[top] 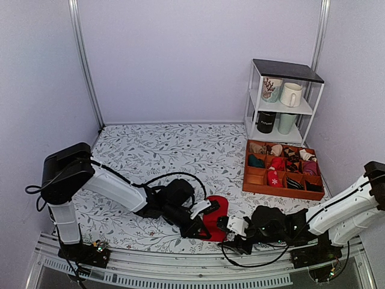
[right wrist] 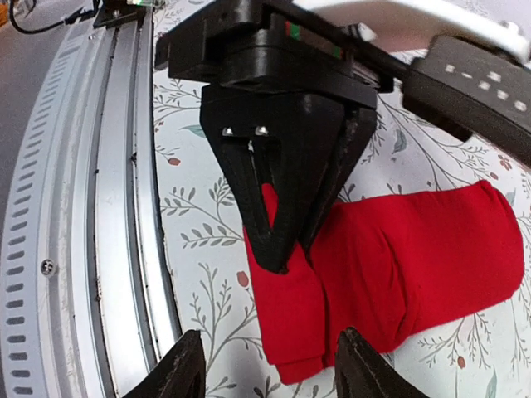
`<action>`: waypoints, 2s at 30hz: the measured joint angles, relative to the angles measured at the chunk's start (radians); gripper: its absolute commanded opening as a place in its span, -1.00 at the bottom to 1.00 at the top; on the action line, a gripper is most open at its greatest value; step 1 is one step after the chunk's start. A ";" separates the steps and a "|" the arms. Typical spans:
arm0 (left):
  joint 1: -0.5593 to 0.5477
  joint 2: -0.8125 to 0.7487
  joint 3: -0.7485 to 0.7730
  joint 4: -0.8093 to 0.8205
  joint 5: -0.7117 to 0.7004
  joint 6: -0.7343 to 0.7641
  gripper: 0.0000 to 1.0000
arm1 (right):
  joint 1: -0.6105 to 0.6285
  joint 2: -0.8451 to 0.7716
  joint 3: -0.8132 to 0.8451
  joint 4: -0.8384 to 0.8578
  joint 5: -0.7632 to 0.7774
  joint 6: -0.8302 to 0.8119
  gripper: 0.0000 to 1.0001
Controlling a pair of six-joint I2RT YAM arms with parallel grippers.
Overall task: Roll the socks
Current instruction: Roll the sock at the center of the board.
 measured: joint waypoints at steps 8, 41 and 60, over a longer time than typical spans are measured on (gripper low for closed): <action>0.004 0.003 0.000 0.003 0.010 0.000 -1.00 | 0.038 0.152 0.083 0.016 0.059 -0.055 0.00; -0.048 -0.332 -0.395 0.375 -0.284 0.177 0.09 | -0.091 0.200 0.071 0.020 -0.184 0.391 -0.76; -0.100 -0.033 -0.366 0.717 -0.197 0.391 -0.07 | -0.183 0.263 0.064 0.098 -0.447 0.562 -0.77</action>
